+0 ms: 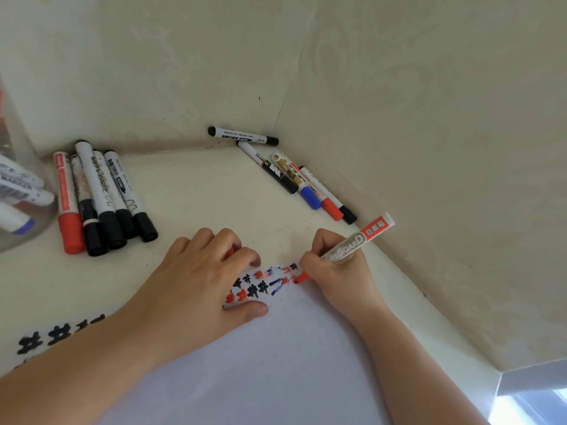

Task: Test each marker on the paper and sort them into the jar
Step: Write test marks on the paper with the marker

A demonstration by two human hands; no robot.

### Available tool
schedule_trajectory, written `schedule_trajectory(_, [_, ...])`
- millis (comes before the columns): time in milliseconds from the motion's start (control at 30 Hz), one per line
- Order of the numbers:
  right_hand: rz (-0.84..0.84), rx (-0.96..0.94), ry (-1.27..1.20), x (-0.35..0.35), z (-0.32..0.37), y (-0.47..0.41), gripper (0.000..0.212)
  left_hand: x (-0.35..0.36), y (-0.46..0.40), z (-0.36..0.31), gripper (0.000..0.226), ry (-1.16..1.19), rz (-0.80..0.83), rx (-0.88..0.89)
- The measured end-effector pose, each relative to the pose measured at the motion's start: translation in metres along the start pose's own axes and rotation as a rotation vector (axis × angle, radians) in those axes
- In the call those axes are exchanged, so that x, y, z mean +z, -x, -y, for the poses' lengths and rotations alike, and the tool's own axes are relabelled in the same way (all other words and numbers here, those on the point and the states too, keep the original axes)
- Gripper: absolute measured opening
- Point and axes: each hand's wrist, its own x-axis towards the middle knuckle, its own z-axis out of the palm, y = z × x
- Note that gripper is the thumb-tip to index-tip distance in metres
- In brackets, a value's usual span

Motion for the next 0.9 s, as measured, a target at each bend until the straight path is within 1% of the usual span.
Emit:
schedule_trajectory(100, [-0.018, 0.003, -0.006, -0.001, -0.001, -0.001, 0.027, 0.000, 0.000, 0.000, 0.054, 0.002, 0.005, 0.001])
schedule_trajectory(233, [0.008, 0.040, -0.012, -0.002, -0.001, -0.001, 0.027, -0.001, 0.001, 0.001, 0.057, -0.005, 0.008, -0.008])
schedule_trajectory(267, [-0.022, 0.054, -0.065, -0.005, -0.001, -0.001, 0.026, -0.001, 0.001, 0.001, 0.059, -0.002, 0.011, -0.014])
schedule_trajectory(333, [-0.127, 0.081, -0.259, -0.013, -0.001, -0.002, 0.023, -0.003, 0.002, -0.001, 0.061, 0.013, 0.012, -0.024])
schedule_trajectory(400, [-0.175, 0.051, -0.429, -0.019, 0.003, -0.002, 0.018, -0.005, 0.003, -0.002, 0.050, 0.088, -0.019, -0.030])
schedule_trajectory(467, [-0.119, -0.023, -0.464, -0.019, 0.011, 0.001, 0.018, -0.008, 0.003, -0.002, 0.036, 0.210, -0.069, -0.041])
schedule_trajectory(533, [0.041, -0.112, -0.476, -0.015, 0.020, 0.006, 0.016, -0.010, 0.002, -0.003, 0.040, 0.332, -0.107, -0.065])
schedule_trajectory(600, [0.205, -0.156, -0.494, -0.010, 0.027, 0.013, 0.011, -0.012, 0.001, -0.004, 0.042, 0.423, -0.113, -0.115])
schedule_trajectory(667, [0.292, -0.169, -0.520, -0.006, 0.032, 0.017, 0.013, -0.014, 0.000, -0.003, 0.043, 0.462, -0.134, -0.143])
schedule_trajectory(733, [0.321, -0.162, -0.590, -0.003, 0.036, 0.019, 0.017, -0.017, 0.000, -0.002, 0.039, 0.486, -0.141, -0.155])
schedule_trajectory(800, [0.299, -0.148, -0.644, 0.000, 0.037, 0.019, 0.016, -0.019, 0.000, 0.000, 0.035, 0.501, -0.140, -0.152])
schedule_trajectory(900, [0.254, -0.127, -0.630, 0.003, 0.036, 0.021, 0.017, -0.020, 0.001, 0.000, 0.035, 0.479, -0.151, -0.116])
